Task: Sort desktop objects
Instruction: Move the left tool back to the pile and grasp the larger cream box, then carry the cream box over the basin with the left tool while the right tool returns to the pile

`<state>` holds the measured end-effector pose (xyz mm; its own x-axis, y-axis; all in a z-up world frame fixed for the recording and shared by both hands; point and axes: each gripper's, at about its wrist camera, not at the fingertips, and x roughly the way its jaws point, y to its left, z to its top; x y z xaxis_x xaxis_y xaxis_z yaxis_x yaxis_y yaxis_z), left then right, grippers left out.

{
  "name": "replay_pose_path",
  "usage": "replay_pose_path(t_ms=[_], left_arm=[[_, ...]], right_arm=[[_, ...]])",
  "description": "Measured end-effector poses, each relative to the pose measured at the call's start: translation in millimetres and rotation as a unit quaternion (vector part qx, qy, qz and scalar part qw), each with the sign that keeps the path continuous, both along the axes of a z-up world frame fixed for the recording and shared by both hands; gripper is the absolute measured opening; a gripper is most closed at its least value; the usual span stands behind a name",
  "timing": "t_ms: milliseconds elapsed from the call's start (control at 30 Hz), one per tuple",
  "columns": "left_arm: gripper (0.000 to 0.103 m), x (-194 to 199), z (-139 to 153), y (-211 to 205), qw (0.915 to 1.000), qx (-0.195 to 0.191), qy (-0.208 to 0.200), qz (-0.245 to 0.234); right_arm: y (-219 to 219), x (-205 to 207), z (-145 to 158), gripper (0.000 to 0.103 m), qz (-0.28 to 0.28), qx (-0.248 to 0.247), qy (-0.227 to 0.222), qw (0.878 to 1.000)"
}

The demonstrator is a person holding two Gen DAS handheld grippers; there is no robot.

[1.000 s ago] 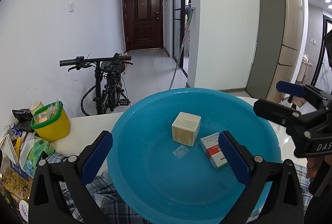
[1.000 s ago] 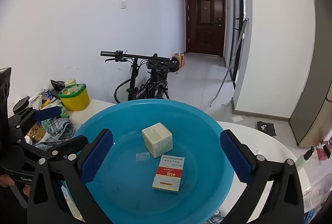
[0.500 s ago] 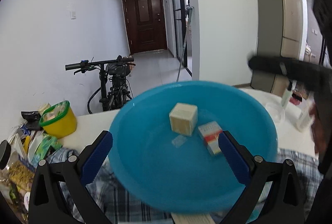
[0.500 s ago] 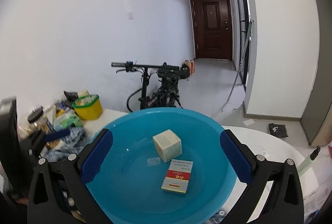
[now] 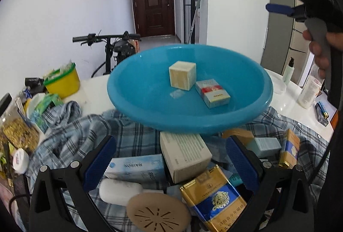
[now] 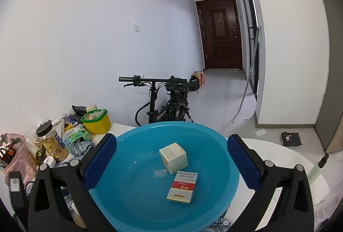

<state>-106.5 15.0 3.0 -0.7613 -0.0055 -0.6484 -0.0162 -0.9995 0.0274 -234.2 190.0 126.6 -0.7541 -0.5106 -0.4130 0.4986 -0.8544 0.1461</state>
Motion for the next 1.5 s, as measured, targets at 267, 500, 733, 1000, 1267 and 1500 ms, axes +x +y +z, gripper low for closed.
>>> replay_pose_path(t_ms=[267, 500, 733, 1000, 1267, 1500], left_arm=[[0.103, -14.3, -19.4, 8.6, 0.9999, -0.006, -0.013, -0.009], [0.084, -24.4, -35.0, 8.3, 0.9996, -0.007, -0.015, -0.023], [0.045, -25.0, -43.8, 5.2, 0.998, 0.011, -0.044, -0.043], [0.045, -11.3, -35.8, 1.8, 0.9974, 0.011, -0.046, -0.055], [0.045, 9.6, -26.9, -12.0, 0.9977, 0.025, -0.03, -0.056], [0.045, 14.0, -1.3, -13.1, 0.9979, 0.016, -0.003, -0.063]], right_arm=[[-7.7, 0.6, -1.7, 0.103, 0.013, 0.009, -0.003, 1.0], [-13.3, 0.1, -3.3, 0.103, 0.038, -0.001, -0.005, 0.999], [-16.9, -0.9, -5.4, 0.103, 0.038, 0.002, -0.008, 0.999], [-14.8, -1.1, -5.5, 0.103, 0.033, 0.002, -0.008, 0.999], [-18.9, 0.5, -4.3, 0.103, 0.033, 0.013, -0.006, 0.999], [-20.7, -0.5, -5.6, 0.103, 0.03, 0.018, -0.008, 0.999]])
